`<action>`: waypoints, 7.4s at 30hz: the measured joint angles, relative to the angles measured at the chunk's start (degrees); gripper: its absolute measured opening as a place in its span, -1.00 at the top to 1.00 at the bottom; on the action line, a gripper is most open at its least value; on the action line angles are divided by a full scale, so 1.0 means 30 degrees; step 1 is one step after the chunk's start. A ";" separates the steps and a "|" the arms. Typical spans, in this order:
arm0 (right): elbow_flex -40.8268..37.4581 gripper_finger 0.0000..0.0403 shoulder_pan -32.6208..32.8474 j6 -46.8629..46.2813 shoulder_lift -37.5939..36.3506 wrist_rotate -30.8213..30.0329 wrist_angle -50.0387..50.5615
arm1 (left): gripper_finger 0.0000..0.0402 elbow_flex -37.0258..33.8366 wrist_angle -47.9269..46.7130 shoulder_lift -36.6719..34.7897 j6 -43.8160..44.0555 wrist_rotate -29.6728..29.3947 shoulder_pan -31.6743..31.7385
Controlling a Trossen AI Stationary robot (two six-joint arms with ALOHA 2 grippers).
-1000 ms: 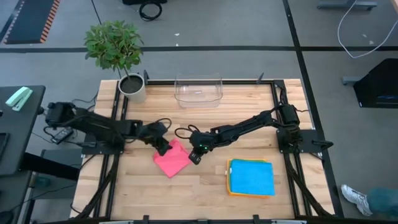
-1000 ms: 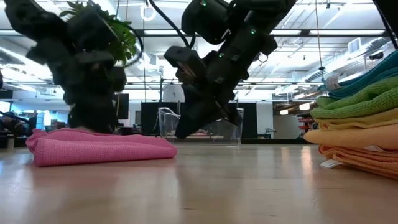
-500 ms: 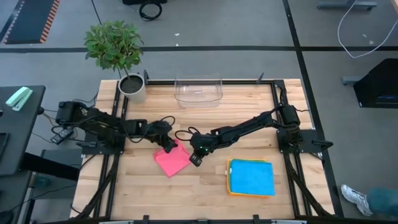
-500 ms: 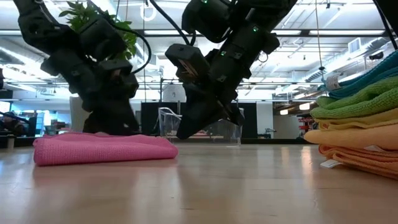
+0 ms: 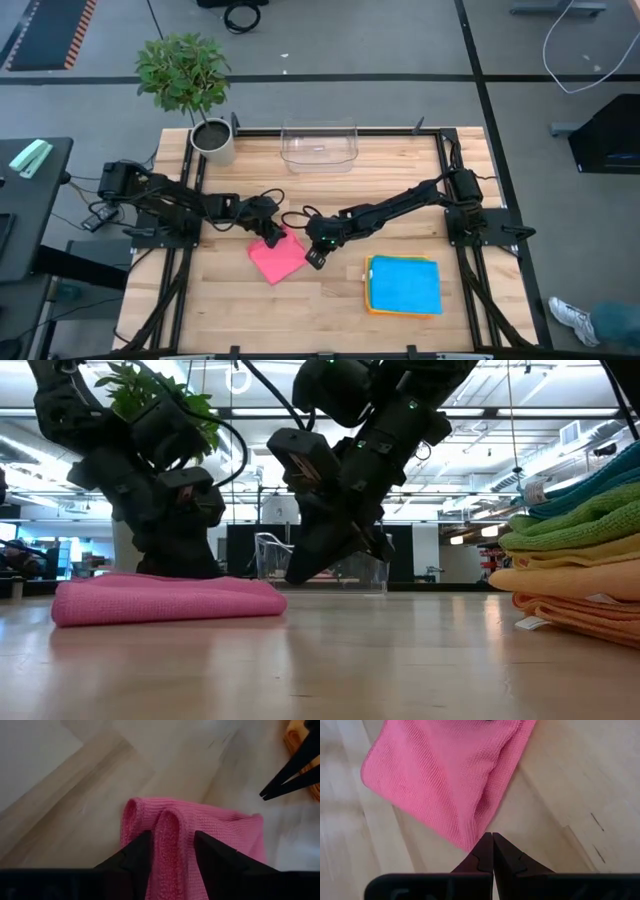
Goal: Fold microfiber towels
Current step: Fold the pink towel on the table, then stack the pink towel on the blue towel
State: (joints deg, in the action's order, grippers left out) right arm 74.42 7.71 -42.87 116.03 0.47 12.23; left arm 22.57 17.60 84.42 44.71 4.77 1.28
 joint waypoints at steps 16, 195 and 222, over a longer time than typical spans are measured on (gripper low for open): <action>-0.0004 0.97 0.0695 -0.1258 -0.0007 -0.0005 0.0945 | 0.97 -0.0019 0.1880 -0.1228 -0.0766 0.0361 0.0216; -0.5343 -0.20 1.7991 -2.5411 -1.3033 -0.8620 2.0070 | -0.01 3.5117 -1.7218 1.7559 0.2213 -0.0291 -0.3690; -0.8836 0.98 1.9987 -2.5383 -1.1744 -1.0570 1.0371 | 0.96 3.5131 -1.3989 1.8498 -0.2578 -0.3262 -0.4467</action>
State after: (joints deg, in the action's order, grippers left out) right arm 47.91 67.67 -119.02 80.79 -31.24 43.35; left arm 127.96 -24.37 139.92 36.98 -5.01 -12.12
